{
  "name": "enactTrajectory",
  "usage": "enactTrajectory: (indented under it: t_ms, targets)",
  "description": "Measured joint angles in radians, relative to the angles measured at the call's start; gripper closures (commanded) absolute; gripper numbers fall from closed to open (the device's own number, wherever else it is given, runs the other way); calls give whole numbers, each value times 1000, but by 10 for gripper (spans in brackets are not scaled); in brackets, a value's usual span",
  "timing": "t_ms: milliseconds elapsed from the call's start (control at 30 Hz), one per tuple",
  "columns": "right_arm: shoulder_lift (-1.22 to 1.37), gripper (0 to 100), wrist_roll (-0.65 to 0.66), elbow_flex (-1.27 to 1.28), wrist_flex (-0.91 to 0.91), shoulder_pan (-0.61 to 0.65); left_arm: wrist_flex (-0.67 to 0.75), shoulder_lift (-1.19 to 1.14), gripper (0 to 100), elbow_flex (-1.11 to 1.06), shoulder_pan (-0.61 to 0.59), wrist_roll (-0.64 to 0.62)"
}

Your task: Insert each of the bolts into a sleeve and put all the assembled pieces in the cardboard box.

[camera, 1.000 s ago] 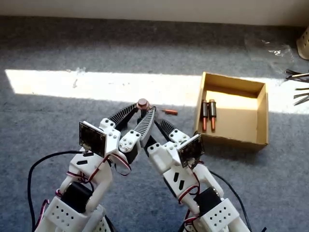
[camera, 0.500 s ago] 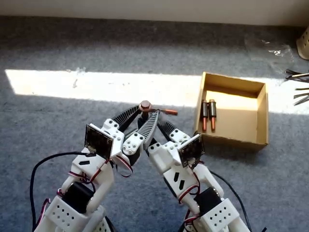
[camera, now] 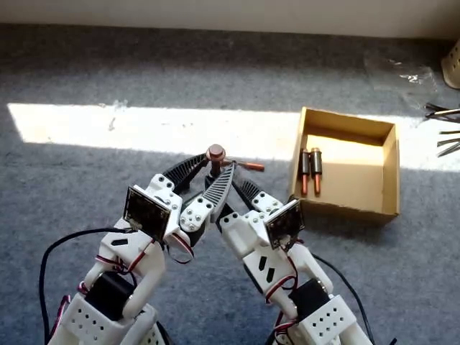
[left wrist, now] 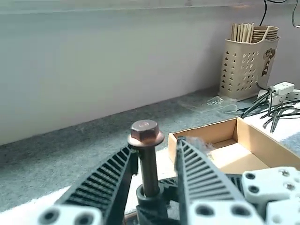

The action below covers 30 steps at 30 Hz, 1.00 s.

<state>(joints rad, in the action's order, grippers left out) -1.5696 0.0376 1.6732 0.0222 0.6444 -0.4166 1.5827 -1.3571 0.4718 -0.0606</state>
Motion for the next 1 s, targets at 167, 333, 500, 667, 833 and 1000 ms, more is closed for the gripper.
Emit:
enactTrajectory:
  t_ms: [167, 333, 500, 667, 833, 1000]
  targets:
    - [0, 994, 0, 0, 0, 0, 0, 0, 863, 2, 0, 5]
    - [0, 994, 0, 0, 2, 0, 0, 0, 863, 0, 0, 3]
    - [0, 994, 0, 0, 2, 0, 0, 0, 863, -8, 0, 3]
    - [0, 994, 0, 0, 2, 0, 0, 0, 857, -23, 0, 3]
    - [0, 994, 0, 0, 2, 2, 0, 0, 820, -23, -61, 3]
    - [2, 994, 3, 0, 3, 2, 0, 0, 818, -23, -103, 8]
